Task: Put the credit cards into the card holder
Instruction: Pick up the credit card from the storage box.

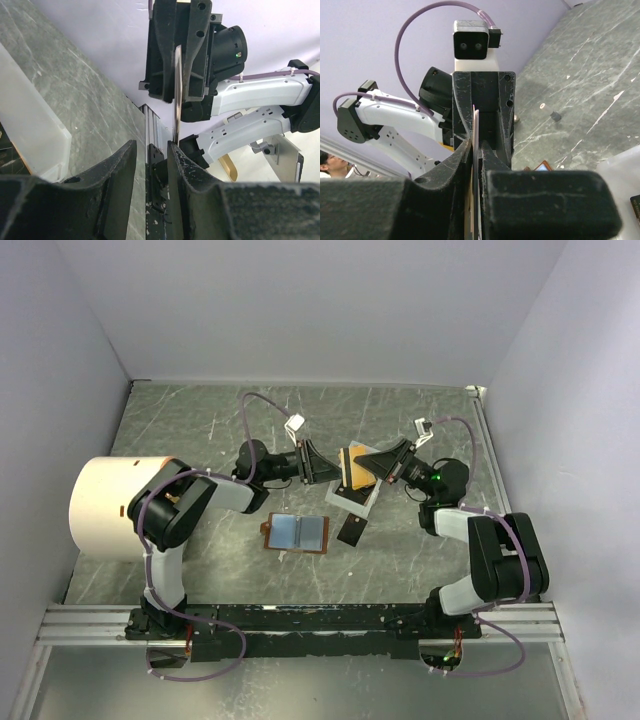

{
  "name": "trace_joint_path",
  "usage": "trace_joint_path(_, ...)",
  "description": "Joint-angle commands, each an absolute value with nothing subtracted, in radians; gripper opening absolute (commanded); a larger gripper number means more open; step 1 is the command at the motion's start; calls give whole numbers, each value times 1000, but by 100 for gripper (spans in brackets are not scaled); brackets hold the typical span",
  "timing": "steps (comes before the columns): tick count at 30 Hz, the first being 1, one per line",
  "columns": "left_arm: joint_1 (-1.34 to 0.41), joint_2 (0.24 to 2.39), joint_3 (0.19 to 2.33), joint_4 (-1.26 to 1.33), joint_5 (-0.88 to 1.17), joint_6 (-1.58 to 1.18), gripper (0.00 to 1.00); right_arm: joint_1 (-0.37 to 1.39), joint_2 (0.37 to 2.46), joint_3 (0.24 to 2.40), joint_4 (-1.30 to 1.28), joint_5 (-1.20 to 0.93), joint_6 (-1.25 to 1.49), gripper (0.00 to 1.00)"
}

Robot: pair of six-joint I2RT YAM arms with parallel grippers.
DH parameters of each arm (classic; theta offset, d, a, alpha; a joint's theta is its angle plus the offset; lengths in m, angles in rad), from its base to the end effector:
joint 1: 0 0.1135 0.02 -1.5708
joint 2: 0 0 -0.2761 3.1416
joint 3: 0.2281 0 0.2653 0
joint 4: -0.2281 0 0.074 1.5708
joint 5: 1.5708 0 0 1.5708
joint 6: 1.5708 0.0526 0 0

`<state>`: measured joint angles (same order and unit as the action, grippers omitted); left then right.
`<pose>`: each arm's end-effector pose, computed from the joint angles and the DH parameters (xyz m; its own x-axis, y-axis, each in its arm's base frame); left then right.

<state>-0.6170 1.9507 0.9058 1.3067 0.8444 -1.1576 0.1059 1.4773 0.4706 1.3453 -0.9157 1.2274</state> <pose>0.3110 -0.2688 0.2047 -0.8066 -0.1736 -0.5651 0.5841 -0.0874 -0.8069 0.2771 0.0714 0.2373 -0.6498 0.5078 -0.5656 -0.5831 0.1443 0.7995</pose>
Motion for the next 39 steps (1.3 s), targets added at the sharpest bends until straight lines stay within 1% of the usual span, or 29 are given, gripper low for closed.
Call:
trace_joint_path(1,-643,1965,954,1325,845,-1140,41,114,1489,470,1329,-928,1180,10)
trace_joint_path(7,-642,1990,961,1319,844,-1137,41,113,1505,466,1316,-918,1159,10)
trace_joint_path(12,-643,1988,956,1292,836,-1113,41,114,1511,465,1297,-902,1144,7)
trace_joint_path(15,-638,1982,944,1290,830,-1113,40,107,1512,444,1336,-863,1189,2)
trace_joint_path(19,-611,1940,874,1258,788,-1098,40,102,1517,453,1356,-835,1216,0)
trace_joint_path(25,-584,1845,781,1224,746,-1113,45,88,1493,458,1307,-801,1195,0)
trace_joint_path(28,-589,1806,786,1174,740,-1102,46,88,1487,466,1274,-791,1181,0)
trace_joint_path(33,-606,1789,811,1127,733,-1087,54,86,1487,474,1269,-773,1182,0)
trace_joint_path(37,-619,1801,834,1095,714,-1068,56,86,1489,476,1277,-773,1187,0)
trace_joint_path(39,-626,1808,859,1034,704,-1042,57,87,1489,471,1285,-770,1191,0)
